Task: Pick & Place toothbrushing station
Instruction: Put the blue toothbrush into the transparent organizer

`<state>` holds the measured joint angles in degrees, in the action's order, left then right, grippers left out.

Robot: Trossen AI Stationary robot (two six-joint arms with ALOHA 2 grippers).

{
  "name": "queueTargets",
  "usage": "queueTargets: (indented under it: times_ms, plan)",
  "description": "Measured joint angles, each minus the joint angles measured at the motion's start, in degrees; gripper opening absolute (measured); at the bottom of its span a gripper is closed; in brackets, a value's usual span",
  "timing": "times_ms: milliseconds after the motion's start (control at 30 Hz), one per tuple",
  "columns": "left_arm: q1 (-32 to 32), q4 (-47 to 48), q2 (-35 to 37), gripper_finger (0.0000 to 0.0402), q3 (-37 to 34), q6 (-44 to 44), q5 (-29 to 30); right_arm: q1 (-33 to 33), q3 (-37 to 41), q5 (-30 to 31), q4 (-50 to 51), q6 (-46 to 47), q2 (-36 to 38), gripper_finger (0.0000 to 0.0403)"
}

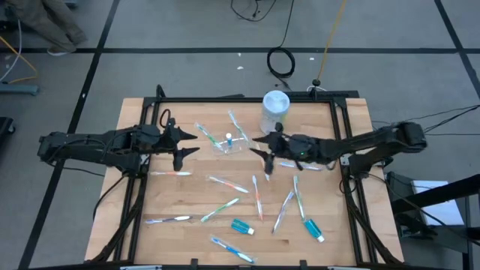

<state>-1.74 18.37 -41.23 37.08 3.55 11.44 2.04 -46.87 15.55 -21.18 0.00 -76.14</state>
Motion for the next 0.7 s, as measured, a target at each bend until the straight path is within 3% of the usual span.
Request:
queueTargets:
  times_ms: [267,700]
  plan:
    - [0.0,0.0,0.0,0.0214,0.0,0.06,0.0,1.31,0.0,-0.4,17.28,4.09,8.26,0.0158]
    - [0.0,0.02,0.0,0.0214,0.0,-0.07,0.02,1.47,0.02,-0.67,46.34,19.88,9.47,0.0157]
